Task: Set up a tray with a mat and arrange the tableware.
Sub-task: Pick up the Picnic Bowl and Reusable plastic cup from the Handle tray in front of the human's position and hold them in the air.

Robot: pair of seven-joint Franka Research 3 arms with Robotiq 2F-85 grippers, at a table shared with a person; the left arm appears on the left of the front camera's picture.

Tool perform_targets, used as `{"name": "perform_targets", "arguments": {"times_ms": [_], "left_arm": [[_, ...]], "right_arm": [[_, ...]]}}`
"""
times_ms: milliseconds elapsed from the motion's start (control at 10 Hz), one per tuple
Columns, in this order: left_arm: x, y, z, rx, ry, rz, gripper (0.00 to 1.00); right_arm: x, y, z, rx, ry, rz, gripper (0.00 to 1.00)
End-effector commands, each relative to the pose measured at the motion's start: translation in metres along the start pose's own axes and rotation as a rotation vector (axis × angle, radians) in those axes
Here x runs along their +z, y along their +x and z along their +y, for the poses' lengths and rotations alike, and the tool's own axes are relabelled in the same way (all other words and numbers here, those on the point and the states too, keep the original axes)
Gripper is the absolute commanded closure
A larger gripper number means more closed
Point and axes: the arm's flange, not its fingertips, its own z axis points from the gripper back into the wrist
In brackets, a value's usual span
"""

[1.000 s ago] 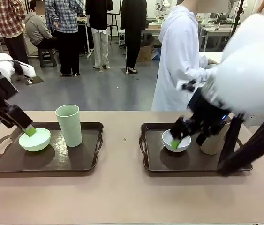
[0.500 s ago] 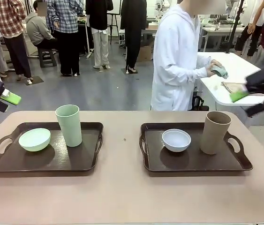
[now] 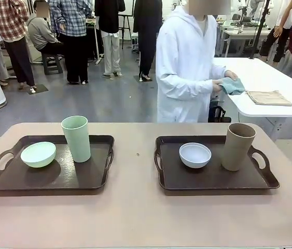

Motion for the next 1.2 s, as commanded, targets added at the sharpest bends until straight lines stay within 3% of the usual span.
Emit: {"name": "perform_targets", "arguments": {"times_ms": [0,200,500,700,800,1100], "left_arm": [[0.014,0.002,0.025,0.070,-0.020,0.020,0.00],[0.024,-0.001,0.044,0.121,-0.039,-0.006,0.00],[0.030,-0.015,0.049,0.170,-0.064,-0.057,0.00],[0.026,-0.015,0.043,0.174,-0.077,-0.060,0.00],[0.027,-0.021,0.043,0.181,-0.095,-0.074,0.00],[0.034,-0.009,0.047,0.180,-0.052,-0.052,0.00]], "right_arm": [[-0.051,-0.024,-0.039,-0.046,0.070,-0.033,0.00],[-0.035,-0.039,-0.064,-0.102,0.117,-0.120,0.00],[-0.015,-0.060,-0.071,-0.105,0.152,-0.224,0.00],[-0.013,-0.064,-0.067,-0.090,0.142,-0.245,0.00],[0.030,-0.036,-0.086,-0.136,0.131,-0.202,0.00],[0.030,-0.036,-0.086,-0.136,0.131,-0.202,0.00]]}}
